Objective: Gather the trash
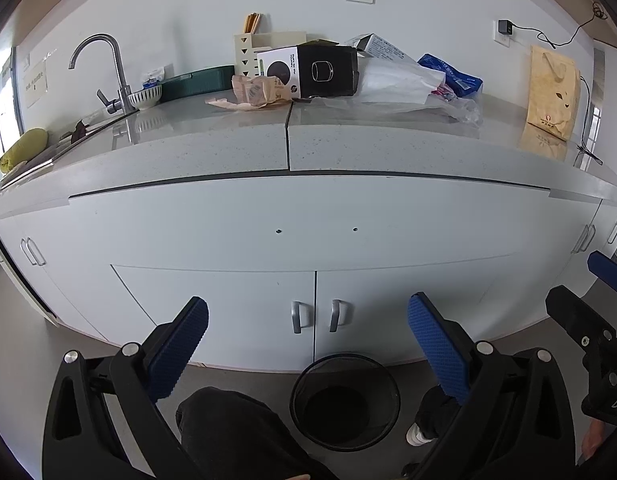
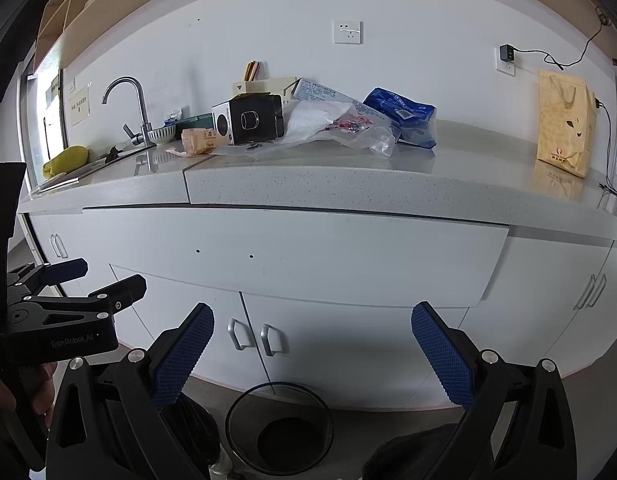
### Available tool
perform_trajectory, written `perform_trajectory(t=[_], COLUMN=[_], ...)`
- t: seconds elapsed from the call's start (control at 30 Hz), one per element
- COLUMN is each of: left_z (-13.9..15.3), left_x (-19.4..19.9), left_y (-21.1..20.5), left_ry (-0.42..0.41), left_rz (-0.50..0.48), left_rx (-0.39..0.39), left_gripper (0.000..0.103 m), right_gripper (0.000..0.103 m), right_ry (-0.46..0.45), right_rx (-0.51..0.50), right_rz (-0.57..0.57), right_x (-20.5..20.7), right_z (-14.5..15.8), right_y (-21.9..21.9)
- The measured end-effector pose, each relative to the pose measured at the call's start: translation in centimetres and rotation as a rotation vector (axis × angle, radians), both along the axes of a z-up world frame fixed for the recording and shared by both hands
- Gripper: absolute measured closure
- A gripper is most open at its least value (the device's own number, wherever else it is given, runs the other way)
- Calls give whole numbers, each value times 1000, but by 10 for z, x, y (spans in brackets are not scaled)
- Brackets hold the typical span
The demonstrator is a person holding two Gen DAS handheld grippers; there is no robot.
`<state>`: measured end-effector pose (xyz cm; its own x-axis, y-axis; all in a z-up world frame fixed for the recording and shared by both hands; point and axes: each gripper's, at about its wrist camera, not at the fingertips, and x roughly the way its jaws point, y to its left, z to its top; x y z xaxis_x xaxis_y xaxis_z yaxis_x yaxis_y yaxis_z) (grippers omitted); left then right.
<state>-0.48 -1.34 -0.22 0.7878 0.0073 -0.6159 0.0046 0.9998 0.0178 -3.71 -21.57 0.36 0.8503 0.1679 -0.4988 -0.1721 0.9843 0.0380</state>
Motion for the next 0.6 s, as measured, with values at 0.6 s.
perform_trajectory(t=[0.6], left_z=[2], left_x=[0], left_y=[1], left_ry=[-5], left_rz=[3], left_rx=[3], left_gripper=[4], right_gripper=[3], right_ry=[-28], right_rx=[-5], right_rz=[14], right_x=[-4], right_z=[3], right_y=[0])
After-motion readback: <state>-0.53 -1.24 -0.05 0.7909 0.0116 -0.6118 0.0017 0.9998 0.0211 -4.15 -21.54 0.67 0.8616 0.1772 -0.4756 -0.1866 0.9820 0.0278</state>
